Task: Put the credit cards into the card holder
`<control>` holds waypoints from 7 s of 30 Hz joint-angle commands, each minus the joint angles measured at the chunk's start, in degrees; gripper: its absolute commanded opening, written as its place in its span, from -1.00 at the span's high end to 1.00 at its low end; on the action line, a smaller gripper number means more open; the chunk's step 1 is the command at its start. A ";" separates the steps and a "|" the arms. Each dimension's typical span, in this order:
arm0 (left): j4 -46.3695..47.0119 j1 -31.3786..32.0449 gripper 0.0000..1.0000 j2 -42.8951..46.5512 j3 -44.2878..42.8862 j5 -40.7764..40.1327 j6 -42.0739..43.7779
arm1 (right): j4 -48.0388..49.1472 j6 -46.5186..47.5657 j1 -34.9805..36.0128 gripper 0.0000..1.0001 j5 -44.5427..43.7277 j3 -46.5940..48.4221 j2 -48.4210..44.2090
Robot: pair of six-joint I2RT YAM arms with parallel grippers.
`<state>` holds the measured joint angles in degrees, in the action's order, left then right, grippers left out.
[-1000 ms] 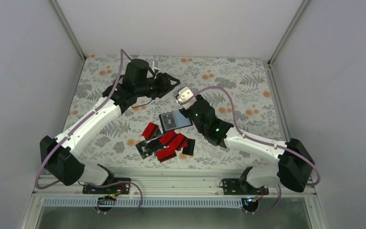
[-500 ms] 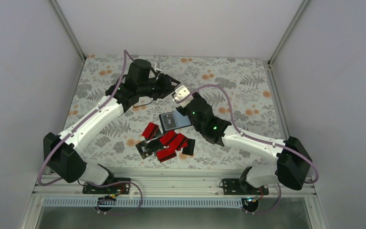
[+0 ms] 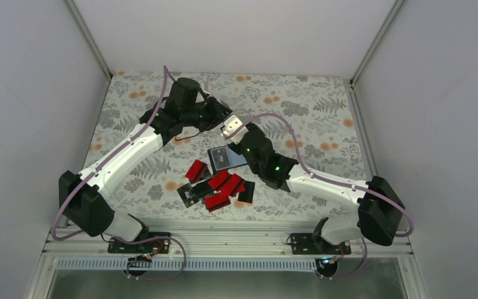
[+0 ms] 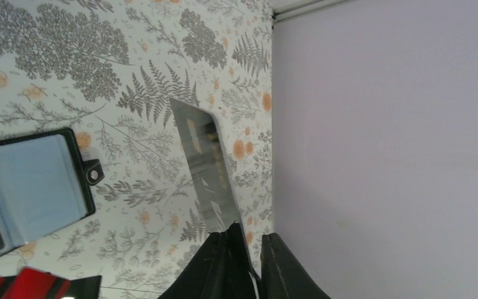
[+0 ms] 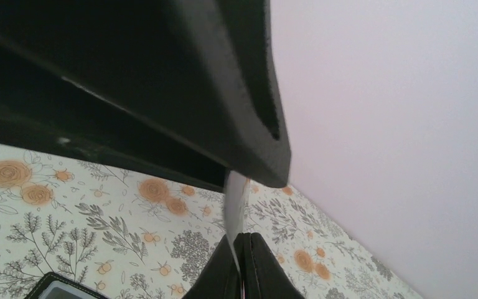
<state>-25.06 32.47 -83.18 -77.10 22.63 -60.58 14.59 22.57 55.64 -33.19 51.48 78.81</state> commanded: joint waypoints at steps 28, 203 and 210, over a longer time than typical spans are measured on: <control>3.05 -5.04 0.95 5.16 16.04 -1.59 14.78 | -15.73 -34.38 -22.20 -0.50 50.43 -2.40 -7.23; 31.58 -5.13 0.95 -22.74 27.46 19.50 17.18 | -37.09 -37.19 -21.10 0.92 33.00 5.02 25.24; 33.70 -4.88 0.95 -22.65 28.65 20.46 16.03 | -36.85 -38.22 -21.05 0.92 33.18 3.14 24.05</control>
<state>5.61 27.40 -105.38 -49.41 41.28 -43.77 -18.35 -14.35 34.17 -1.26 57.39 103.02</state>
